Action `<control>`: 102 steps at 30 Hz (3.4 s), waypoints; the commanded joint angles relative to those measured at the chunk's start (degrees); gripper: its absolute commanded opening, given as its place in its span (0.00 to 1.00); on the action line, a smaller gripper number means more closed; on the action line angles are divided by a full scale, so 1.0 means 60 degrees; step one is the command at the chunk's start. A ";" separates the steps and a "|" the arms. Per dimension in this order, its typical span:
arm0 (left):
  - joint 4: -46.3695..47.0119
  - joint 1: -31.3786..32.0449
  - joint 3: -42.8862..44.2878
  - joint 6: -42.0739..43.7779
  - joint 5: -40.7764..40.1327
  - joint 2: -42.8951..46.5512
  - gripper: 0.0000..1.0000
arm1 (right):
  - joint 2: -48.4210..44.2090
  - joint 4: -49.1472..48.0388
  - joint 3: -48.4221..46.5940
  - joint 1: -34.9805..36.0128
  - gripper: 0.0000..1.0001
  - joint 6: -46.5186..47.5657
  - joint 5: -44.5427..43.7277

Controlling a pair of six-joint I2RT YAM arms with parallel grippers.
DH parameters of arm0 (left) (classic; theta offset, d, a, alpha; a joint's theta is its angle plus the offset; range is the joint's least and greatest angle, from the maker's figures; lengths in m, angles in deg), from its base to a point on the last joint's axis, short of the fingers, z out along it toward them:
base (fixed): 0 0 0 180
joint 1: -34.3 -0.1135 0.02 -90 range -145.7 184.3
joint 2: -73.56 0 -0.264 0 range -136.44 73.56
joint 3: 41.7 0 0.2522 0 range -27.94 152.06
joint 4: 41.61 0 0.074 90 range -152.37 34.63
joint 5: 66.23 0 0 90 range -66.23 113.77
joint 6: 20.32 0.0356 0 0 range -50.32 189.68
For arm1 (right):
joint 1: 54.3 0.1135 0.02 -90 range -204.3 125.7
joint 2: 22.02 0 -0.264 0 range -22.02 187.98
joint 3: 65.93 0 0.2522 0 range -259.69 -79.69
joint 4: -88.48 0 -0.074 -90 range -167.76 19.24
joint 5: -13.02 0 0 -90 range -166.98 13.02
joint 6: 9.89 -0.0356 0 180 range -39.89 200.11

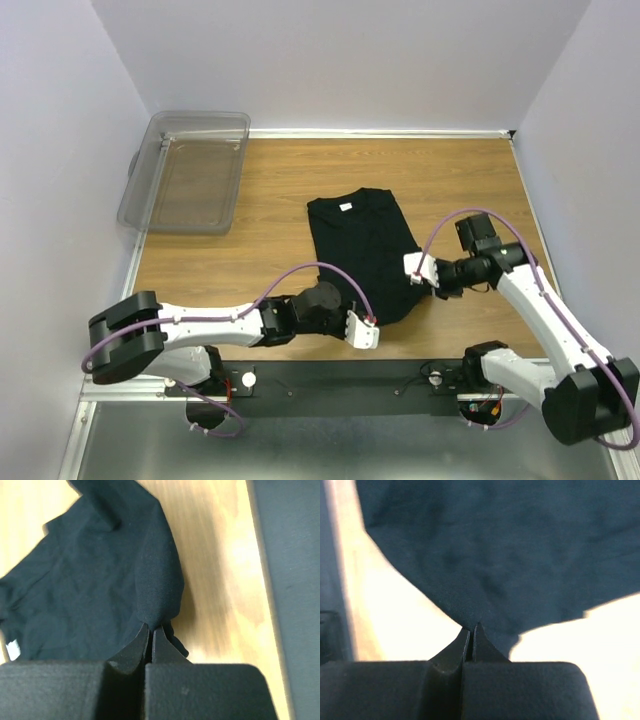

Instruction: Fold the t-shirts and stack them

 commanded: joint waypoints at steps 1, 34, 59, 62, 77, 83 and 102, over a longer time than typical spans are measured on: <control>0.0747 -0.1329 -0.0086 0.1271 -0.0594 0.0840 0.00 | 0.1324 -0.1921 -0.1342 0.0017 0.00 -0.0968 -0.0426; -0.0364 -0.7398 0.9697 0.3094 0.0491 -0.8534 0.02 | 1.2522 -0.5872 -1.1321 0.0002 0.09 -0.6215 -0.2535; -0.0495 -0.7735 0.9724 -0.4972 0.1924 -0.6421 0.67 | 1.0629 -0.6165 -0.8987 -0.0599 0.16 -1.0546 0.3954; -0.1285 -0.7969 1.0852 -0.5970 0.2480 -0.8086 0.46 | 1.1931 -0.6150 -1.0585 -0.0598 0.14 -1.2316 0.3123; -0.1932 -0.8672 1.4577 -0.8928 0.3627 -1.2121 0.17 | 1.4324 -0.6194 -1.2317 -0.0774 0.08 -1.5047 -0.1772; -0.0437 -0.9287 1.3654 -1.0324 0.3874 -1.2005 0.17 | 1.4427 -0.6194 -1.2156 -0.1213 0.09 -1.5385 -0.2507; 0.1392 -0.9303 1.1096 -0.9566 0.4679 -0.9738 0.21 | 1.3899 -0.6311 -1.2214 -0.2151 0.21 -1.3934 0.3354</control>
